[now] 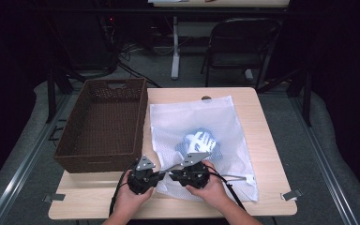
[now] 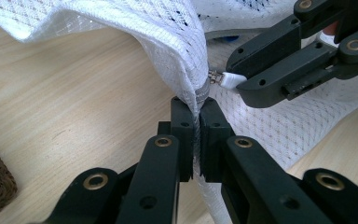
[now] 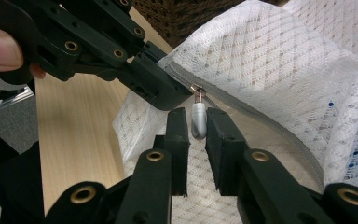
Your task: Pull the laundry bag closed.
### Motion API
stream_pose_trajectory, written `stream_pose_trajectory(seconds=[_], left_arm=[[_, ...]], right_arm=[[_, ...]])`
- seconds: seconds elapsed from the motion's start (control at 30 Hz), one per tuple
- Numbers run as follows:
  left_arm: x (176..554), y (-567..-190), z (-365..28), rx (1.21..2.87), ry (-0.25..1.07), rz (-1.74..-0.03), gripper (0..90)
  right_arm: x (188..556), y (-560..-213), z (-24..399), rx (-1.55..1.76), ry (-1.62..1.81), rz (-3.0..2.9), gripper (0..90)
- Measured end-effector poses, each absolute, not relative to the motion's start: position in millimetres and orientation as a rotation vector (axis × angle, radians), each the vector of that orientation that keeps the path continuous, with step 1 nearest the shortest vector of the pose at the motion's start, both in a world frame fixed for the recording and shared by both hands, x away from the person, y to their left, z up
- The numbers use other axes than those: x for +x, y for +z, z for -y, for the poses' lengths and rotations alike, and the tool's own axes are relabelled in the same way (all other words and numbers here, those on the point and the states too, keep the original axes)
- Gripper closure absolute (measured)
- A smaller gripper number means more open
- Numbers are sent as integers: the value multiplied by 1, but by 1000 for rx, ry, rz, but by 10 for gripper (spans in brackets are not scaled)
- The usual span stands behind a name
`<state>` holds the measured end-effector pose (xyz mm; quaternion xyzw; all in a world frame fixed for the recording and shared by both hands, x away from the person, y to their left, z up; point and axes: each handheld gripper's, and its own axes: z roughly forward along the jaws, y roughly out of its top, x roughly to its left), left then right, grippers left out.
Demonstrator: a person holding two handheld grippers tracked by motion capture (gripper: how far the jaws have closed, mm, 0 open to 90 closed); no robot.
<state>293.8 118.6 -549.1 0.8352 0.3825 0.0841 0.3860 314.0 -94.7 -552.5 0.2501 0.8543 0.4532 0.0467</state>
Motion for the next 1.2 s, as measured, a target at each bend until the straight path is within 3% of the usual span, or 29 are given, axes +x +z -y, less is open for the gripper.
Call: stream_pose_trajectory(seconds=[0.97, 1.2], left_arm=[[293, -549, -119, 2122, 210, -973, 866], [291, -549, -119, 2105, 182, -966, 799]], right_arm=[[319, -552, 95, 834, 1411, -2641, 862], [320, -552, 95, 832, 1394, -2657, 863]])
